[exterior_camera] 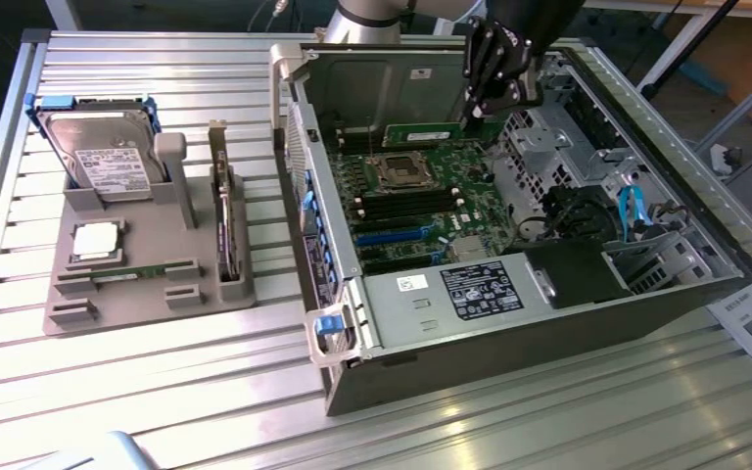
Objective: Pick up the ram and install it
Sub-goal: 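Insert the ram into the slot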
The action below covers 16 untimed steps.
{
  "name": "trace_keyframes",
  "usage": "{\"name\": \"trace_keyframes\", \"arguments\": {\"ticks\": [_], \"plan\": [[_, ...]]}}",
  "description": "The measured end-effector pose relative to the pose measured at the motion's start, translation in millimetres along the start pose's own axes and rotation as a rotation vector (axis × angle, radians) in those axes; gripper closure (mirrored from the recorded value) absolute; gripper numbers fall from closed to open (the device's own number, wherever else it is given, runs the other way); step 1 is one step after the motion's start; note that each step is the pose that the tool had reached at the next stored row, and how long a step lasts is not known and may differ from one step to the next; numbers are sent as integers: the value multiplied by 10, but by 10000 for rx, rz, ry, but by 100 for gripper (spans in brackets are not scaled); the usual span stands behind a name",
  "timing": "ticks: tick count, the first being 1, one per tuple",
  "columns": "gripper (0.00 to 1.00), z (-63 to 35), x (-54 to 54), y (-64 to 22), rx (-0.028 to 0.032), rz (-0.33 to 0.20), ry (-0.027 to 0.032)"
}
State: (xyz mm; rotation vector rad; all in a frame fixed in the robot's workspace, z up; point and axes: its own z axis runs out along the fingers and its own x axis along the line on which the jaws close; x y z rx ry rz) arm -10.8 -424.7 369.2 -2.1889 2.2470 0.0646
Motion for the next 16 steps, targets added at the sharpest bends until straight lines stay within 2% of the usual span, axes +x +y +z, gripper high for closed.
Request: {"name": "trace_keyframes", "arguments": {"ticks": [16], "plan": [[88,292,9,-8,3,4,0]]}}
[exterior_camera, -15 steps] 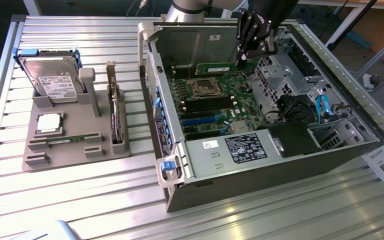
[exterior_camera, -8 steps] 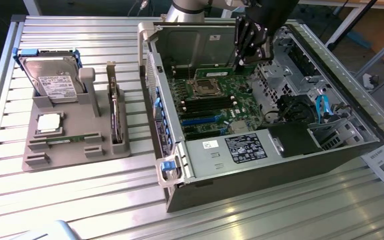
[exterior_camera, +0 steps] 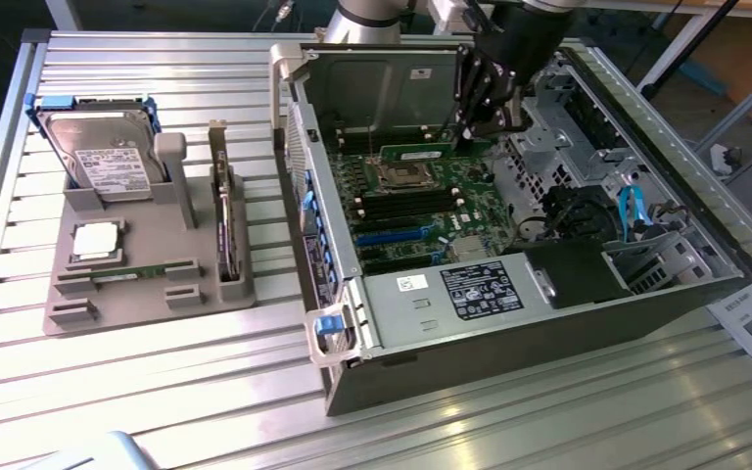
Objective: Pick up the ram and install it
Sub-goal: 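Insert the ram into the slot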
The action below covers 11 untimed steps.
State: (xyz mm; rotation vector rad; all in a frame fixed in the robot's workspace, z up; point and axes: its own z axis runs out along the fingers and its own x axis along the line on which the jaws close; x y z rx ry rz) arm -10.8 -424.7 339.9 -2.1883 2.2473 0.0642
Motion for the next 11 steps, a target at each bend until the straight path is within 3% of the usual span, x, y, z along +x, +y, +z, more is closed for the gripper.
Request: {"name": "trace_keyframes", "arguments": {"ticks": [11], "plan": [[88,257,8,-7,8,1,0]]}}
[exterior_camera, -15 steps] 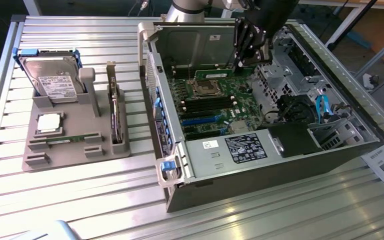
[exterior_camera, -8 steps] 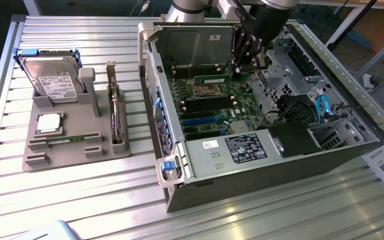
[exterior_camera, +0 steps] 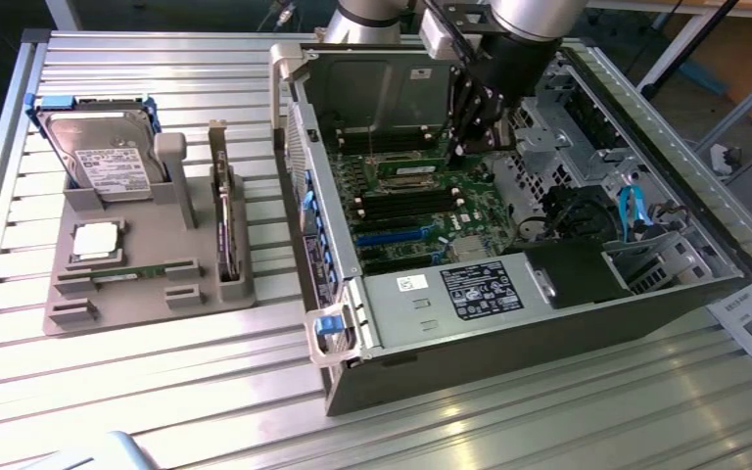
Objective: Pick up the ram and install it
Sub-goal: 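Insert the ram into the slot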
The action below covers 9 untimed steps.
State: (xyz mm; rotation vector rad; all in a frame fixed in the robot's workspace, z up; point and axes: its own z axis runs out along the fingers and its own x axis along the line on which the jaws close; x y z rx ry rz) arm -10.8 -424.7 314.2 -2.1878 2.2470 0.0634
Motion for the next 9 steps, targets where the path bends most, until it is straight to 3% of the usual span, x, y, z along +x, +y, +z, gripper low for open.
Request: {"name": "trace_keyframes", "arguments": {"ticks": [9], "plan": [[88,126,4,-3,3,0,0]]}}
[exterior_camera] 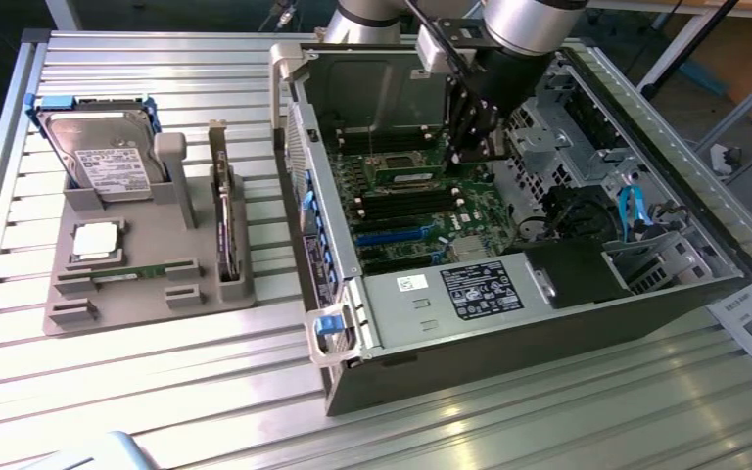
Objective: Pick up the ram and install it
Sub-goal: 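Insert the ram into the slot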
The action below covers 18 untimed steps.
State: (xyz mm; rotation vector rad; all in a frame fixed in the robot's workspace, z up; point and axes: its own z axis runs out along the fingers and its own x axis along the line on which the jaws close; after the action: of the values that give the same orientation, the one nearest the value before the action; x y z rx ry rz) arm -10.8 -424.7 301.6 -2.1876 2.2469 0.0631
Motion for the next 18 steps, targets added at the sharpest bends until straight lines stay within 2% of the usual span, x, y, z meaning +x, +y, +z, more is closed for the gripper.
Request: {"name": "trace_keyframes", "arguments": {"ticks": [11,18], "plan": [[88,127,4,-3,2,0,0],[88,132,4,-21,2,1,1]]}}
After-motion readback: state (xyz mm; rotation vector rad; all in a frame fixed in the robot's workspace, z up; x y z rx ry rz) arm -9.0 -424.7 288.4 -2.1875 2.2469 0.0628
